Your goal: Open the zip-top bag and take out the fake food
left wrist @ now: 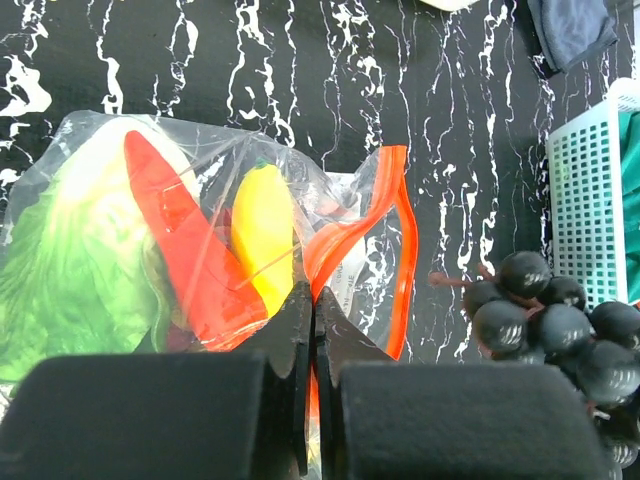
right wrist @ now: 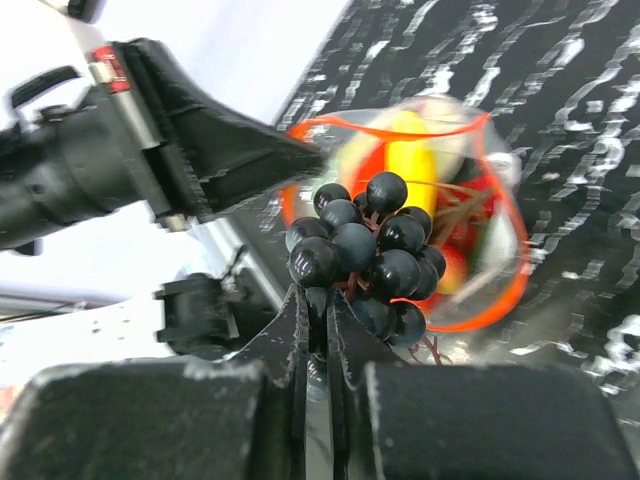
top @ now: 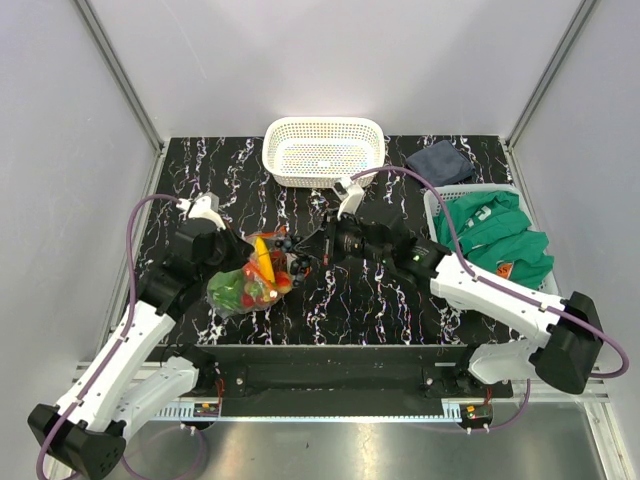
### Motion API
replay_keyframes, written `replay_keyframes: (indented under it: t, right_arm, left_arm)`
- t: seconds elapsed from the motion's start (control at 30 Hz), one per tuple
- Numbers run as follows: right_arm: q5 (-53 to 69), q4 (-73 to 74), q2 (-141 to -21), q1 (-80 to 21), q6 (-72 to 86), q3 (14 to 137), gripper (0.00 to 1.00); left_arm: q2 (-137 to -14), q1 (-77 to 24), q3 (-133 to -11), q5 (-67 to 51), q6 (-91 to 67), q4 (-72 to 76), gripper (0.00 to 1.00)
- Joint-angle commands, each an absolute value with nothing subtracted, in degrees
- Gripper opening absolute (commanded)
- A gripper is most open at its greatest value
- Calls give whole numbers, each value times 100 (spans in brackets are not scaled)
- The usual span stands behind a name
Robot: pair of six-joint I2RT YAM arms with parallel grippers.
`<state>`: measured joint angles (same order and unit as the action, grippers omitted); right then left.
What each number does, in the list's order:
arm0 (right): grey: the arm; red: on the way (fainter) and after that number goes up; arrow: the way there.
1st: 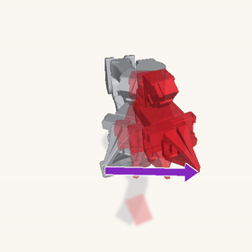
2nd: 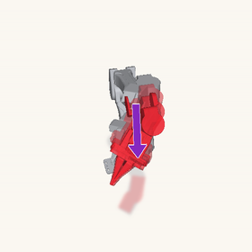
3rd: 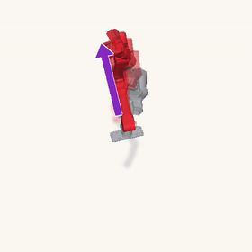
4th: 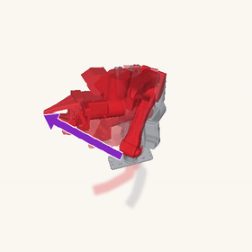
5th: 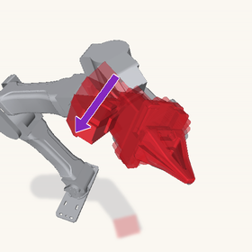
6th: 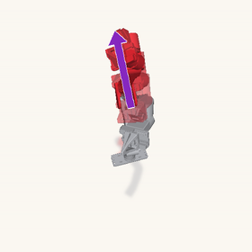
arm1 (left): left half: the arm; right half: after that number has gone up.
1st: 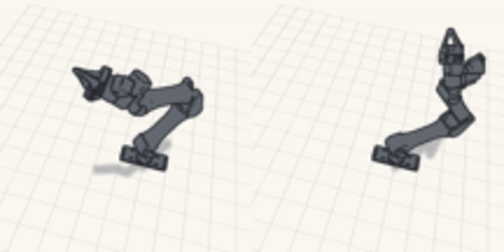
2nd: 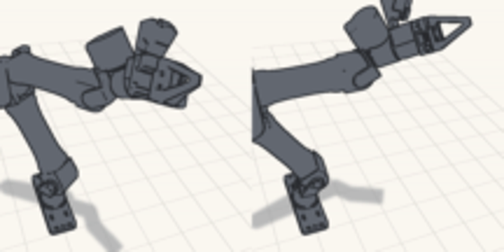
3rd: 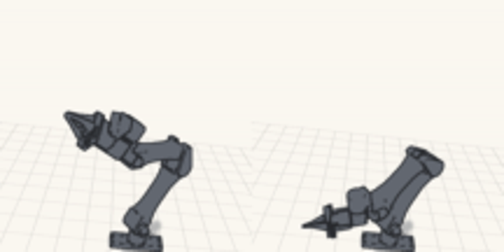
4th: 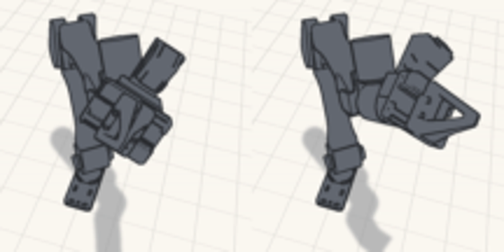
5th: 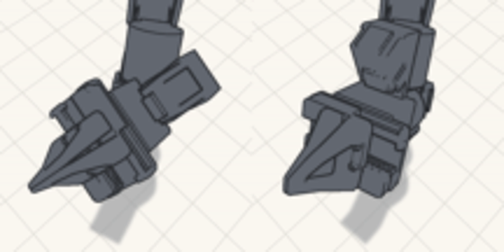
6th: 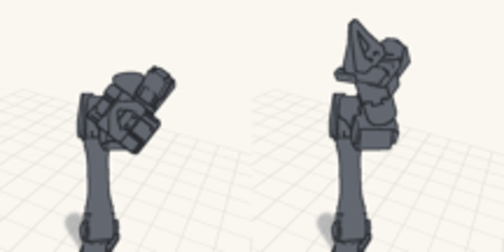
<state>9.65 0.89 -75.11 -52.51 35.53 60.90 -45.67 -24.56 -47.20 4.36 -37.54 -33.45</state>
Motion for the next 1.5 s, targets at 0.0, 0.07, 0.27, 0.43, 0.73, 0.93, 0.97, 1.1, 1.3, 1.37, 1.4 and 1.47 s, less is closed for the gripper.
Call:
replay_keyframes:
  t: [0.0, 0.07, 0.27, 0.43, 0.73, 0.93, 0.97, 1.1, 1.3, 1.37, 1.4, 1.47]
  right_arm:
    - [273, 509, -7391, -5274, 2998, 6582, 2]
    - [54, 632, -7497, -5203, 2804, 6854, 3]
    - [-121, 659, -8076, -4519, 2506, 7610, 4]
    - [-316, 571, -9121, -3868, 2251, 8717, 4]
    - [-291, 378, -11731, -2927, 2074, 11090, 8]
    - [-114, 404, -12875, -2593, 1855, 12102, 9]
    - [-114, 413, -12989, -2558, 1811, 12190, 9]
    - [-53, 632, -13587, -2391, 1723, 12726, 21]
    - [-9, 1677, -14177, -2329, 1635, 13851, 59]
    - [-17, 1775, -14072, -2329, 1626, 13852, 70]
    - [-18, 1915, -14002, -2329, 1635, 13834, 72]
    - [148, 1986, -13678, -2329, 1739, 13615, 73]
  left_arm:
    - [-4377, -2461, -4869, 685, -3665, -3269, 0]
    - [-4316, -2461, -4878, 721, -3621, -3339, 0]
    - [-4158, -2461, -4860, 747, -3481, -3480, 0]
    - [-4052, -2461, -4895, 659, -3393, -3498, 0]
    - [-4139, -2461, -5062, 431, -3322, -3489, 0]
    - [-4192, -2470, -5142, 343, -3243, -3507, 0]
    - [-4184, -2461, -5142, 334, -3243, -3507, 0]
    - [-4254, -2461, -5194, 325, -3243, -3507, 0]
    - [-4412, -2461, -5221, 439, -3217, -3489, 0]
    - [-4447, -2461, -5221, 440, -3225, -3481, 0]
    - [-4439, -2461, -5203, 431, -3234, -3489, 0]
    - [-4421, -2461, -5168, 431, -3252, -3463, 0]
